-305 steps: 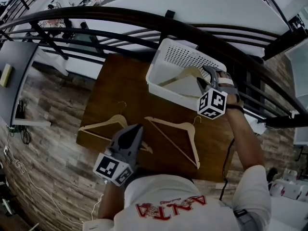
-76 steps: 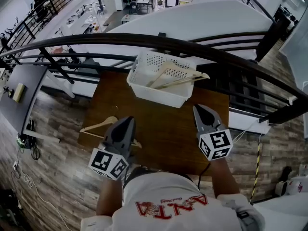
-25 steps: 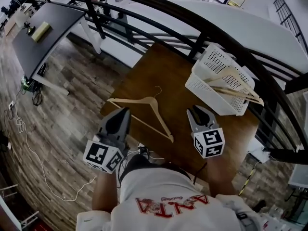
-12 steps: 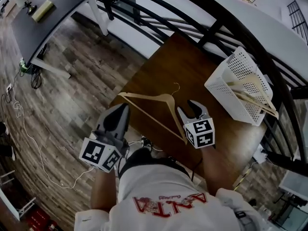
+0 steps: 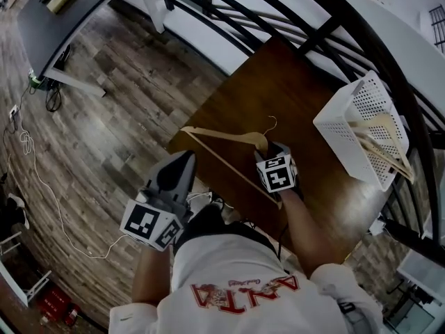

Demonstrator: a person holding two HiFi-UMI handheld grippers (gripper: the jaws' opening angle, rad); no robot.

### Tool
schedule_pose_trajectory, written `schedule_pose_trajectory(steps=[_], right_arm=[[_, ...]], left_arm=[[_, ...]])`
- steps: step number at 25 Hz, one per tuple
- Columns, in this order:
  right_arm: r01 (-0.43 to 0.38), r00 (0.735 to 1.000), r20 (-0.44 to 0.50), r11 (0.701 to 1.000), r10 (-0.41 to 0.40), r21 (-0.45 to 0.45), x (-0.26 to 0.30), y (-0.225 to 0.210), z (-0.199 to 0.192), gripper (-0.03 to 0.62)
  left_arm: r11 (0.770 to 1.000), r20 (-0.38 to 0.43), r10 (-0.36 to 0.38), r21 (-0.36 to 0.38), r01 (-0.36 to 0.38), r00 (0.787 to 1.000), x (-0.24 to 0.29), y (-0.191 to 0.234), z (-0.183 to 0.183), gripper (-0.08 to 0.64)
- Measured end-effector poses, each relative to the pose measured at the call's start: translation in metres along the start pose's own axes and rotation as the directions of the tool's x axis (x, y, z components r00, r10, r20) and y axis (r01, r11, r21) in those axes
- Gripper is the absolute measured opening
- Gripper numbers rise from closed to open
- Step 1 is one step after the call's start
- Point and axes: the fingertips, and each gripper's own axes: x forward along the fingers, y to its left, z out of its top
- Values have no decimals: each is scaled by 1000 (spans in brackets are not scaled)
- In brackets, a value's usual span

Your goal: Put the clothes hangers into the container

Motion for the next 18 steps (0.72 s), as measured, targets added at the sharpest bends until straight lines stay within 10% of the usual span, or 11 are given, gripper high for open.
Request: schedule_pose_trajectory(steps=[18], right_arm=[[84, 993, 85, 996, -83, -8, -7, -3, 10, 173]], left_arm=[[999, 16, -32, -8, 32, 999, -18, -8, -1, 6]])
